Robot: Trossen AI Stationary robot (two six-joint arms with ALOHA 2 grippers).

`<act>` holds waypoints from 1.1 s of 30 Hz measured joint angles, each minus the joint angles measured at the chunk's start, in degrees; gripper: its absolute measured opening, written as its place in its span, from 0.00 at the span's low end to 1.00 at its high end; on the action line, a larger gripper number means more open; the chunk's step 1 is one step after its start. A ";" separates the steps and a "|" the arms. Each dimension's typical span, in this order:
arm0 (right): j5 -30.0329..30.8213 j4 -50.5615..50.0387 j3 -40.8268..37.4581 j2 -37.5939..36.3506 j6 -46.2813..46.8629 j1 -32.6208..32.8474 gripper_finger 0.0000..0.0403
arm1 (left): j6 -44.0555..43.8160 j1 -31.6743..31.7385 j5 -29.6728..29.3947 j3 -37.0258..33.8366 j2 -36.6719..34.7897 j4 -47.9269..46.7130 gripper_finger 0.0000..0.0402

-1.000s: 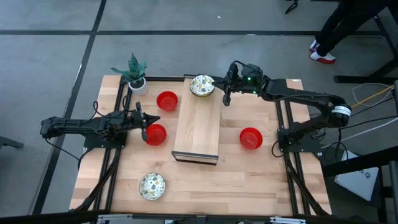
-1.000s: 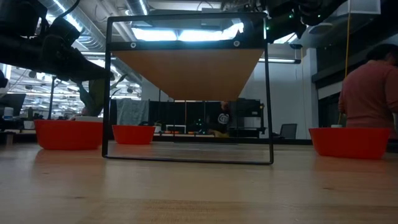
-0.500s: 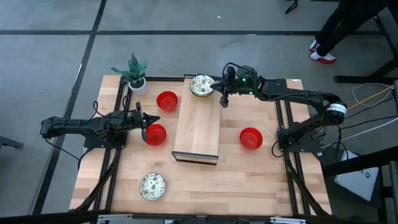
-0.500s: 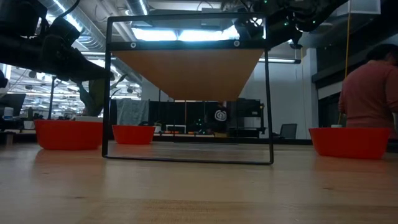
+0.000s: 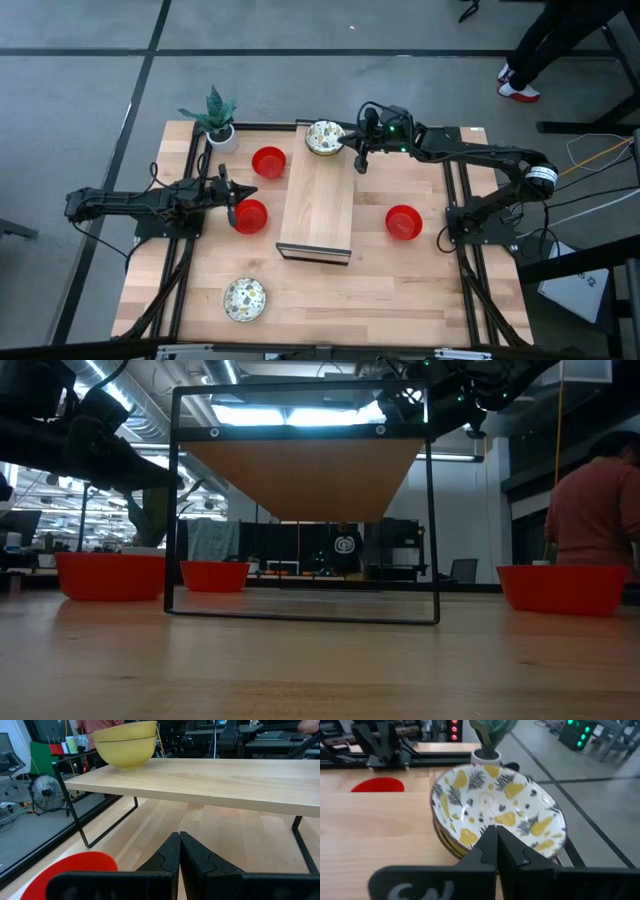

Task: Pick & Place Mini bowls
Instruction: Stack the right white patterned bowl on top of the white patterned bowl on the shelf

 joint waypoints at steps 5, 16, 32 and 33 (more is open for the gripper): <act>-1.13 1.67 0.00 0.00 -0.30 0.61 0.00 | -0.02 0.00 0.00 0.00 0.00 0.01 0.01; -1.29 1.73 0.00 0.00 -0.72 2.20 0.00 | 0.00 -0.02 0.00 0.00 0.00 -0.01 0.01; -1.08 1.34 0.07 2.19 -0.69 2.20 0.00 | 0.00 -0.01 0.00 0.00 0.01 0.00 0.01; -1.08 1.51 0.07 2.20 -0.71 2.18 0.00 | 0.00 -0.01 0.01 0.00 0.00 0.00 0.01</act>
